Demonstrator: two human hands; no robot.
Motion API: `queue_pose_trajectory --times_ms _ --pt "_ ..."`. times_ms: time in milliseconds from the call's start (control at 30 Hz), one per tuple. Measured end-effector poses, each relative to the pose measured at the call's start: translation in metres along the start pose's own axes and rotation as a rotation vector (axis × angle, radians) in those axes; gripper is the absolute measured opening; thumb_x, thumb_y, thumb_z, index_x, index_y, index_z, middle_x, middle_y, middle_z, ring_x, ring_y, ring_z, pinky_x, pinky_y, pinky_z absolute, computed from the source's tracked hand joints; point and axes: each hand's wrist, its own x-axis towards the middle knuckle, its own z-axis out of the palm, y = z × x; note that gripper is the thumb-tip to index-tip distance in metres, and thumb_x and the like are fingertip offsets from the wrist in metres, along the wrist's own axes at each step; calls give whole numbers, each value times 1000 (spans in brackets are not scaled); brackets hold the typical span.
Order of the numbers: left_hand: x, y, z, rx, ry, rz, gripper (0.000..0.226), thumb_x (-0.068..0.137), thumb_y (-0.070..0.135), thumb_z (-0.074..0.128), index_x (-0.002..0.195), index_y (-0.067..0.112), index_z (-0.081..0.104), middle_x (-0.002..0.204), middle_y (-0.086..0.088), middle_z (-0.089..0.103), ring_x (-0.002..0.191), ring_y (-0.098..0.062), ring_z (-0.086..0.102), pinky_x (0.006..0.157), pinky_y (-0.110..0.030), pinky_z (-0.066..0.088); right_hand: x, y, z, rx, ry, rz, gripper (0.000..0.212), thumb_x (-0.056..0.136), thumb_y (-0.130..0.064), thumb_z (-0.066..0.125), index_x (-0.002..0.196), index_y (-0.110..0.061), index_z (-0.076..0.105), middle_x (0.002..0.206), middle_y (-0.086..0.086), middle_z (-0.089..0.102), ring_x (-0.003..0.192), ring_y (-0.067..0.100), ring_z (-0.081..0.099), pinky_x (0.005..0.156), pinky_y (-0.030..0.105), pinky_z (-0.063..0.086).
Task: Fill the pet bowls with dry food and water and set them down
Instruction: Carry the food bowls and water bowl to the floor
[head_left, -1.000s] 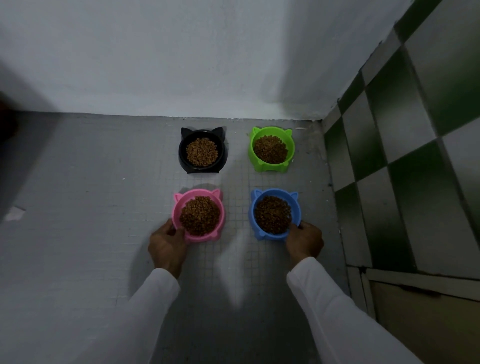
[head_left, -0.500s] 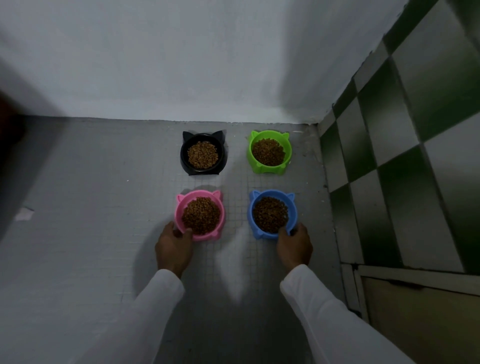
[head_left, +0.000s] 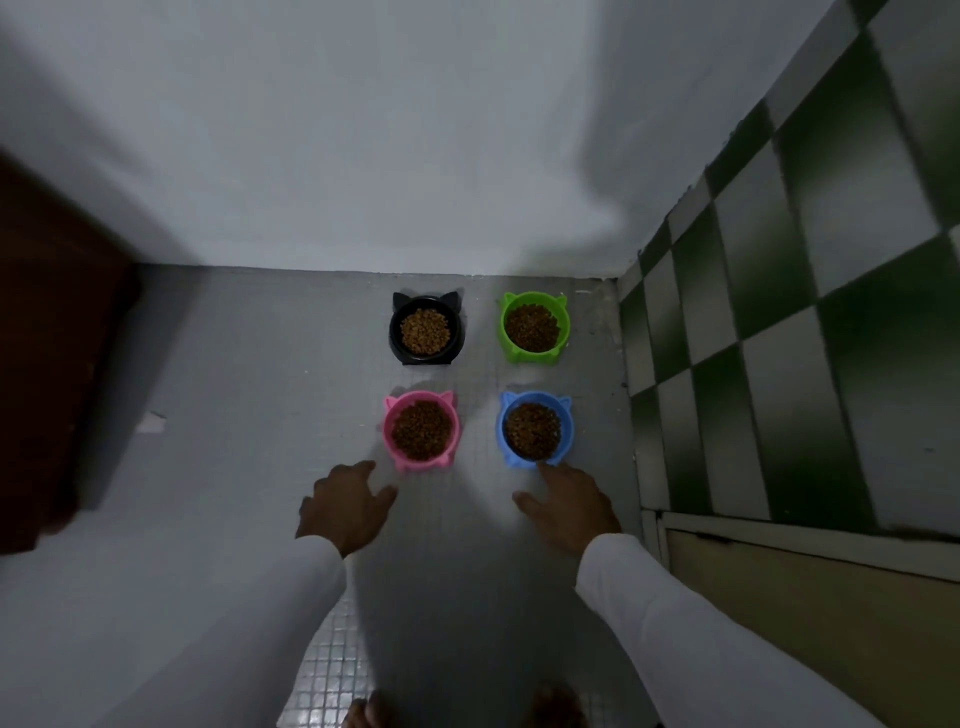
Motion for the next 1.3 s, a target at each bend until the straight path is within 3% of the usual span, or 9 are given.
queue_pose_trajectory --times_ms 467,767,967,1133,1300 --pt "-224 41 -159 98 12 90 61 100 58 51 152 25 46 152 -6 51 138 -30 48 116 -49 36 -208 -69 -149 -204 -40 -125 75 95 -70 40 157 -28 29 165 6 25 152 30 19 123 52 16" --pt "-343 71 -274 81 81 146 62 100 60 52 151 27 46 154 -5 49 138 -30 49 116 -50 38 -336 -120 -255 -157 42 -150 74 94 -67 47 155 -27 35 161 4 34 151 31 24 122 53 20" --pt "-410 91 -341 57 188 254 64 97 61 56 150 25 49 153 -5 51 137 -28 50 115 -50 39 -410 -154 -318 -185 158 -199 70 90 -70 46 146 -28 45 147 4 48 137 29 40 114 53 32" --pt "-454 109 -392 51 293 352 65 95 62 58 148 26 52 152 -4 52 137 -28 50 114 -49 40 -463 -176 -369 -198 252 -243 79 91 -73 42 155 -28 35 164 6 27 153 31 18 121 57 16" --pt "-491 128 -434 47 356 450 66 95 62 58 149 25 52 154 -5 49 141 -27 46 116 -48 39 -500 -191 -411 -217 374 -280 81 90 -76 41 157 -34 28 168 3 17 155 28 10 123 55 12"
